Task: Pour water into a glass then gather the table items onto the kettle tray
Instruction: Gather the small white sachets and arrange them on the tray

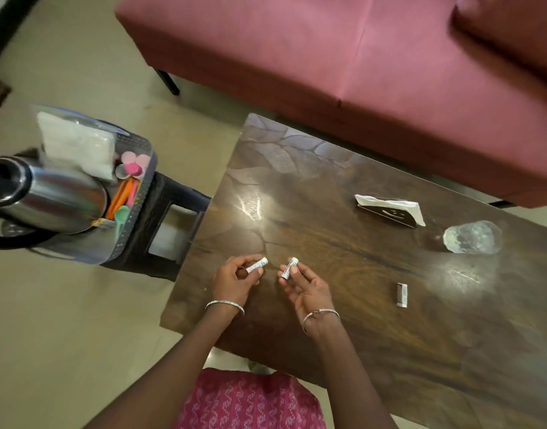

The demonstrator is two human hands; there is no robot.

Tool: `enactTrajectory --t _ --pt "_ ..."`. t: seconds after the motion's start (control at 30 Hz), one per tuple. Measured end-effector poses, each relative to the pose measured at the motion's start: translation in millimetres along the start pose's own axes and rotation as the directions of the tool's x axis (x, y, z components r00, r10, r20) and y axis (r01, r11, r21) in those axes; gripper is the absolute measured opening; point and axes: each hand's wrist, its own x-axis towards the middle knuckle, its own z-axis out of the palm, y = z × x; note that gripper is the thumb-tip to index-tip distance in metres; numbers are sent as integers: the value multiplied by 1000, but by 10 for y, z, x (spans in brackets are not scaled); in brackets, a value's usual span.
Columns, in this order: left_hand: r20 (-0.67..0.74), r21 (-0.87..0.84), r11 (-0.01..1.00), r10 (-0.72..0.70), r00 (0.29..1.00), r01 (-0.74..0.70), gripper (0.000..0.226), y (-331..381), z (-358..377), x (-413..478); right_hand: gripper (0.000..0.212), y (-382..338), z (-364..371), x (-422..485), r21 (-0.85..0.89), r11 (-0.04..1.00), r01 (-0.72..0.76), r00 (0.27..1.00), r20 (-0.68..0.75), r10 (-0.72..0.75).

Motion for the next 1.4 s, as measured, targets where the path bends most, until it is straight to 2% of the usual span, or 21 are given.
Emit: enactTrajectory --t 0.27,0.4,0.7,0.8,0.93,1.07,1.13,1.17,1.23,1.3,1.4 --pt "-80 52 995 89 993 -85 20 125 -1067 61 18 404 1002 -94 -63 995 -76 975 206 87" --pt "-138 54 990 134 981 -127 20 175 -1614 140 16 685 1520 -105 -108 989 -99 961 247 123" --pt "-284 45 994 105 953 -96 18 44 -2535 357 18 1283 2438 -50 -134 971 -196 937 268 226" --pt "-304 130 990 94 948 -57 18 -96 -2778 426 16 1451 2678 8 -160 973 -167 941 268 205" --pt "-277 288 957 96 956 -13 18 -247 -3081 504 17 1642 2980 89 -338 936 -96 934 295 202" --pt "-358 330 942 69 931 57 16 -421 -3285 615 17 1845 3211 196 -485 875 15 937 311 156" --pt "-405 329 936 21 914 124 16 -515 -3356 692 12 1954 3290 265 -574 810 120 956 287 61" --pt "-419 318 935 -8 908 155 15 -568 -3384 738 11 2013 3318 309 -640 745 188 962 272 -10" --pt "-439 299 934 -46 897 194 14 -665 -3416 835 14 2119 3346 420 -788 529 313 950 257 -179" --pt "-444 320 925 -46 895 206 14 -758 -3405 960 14 2220 3370 553 -879 320 354 920 267 -286" --pt "-455 381 901 -11 890 206 13 -778 -3321 1066 11 2296 3371 651 -924 134 359 900 304 -313"
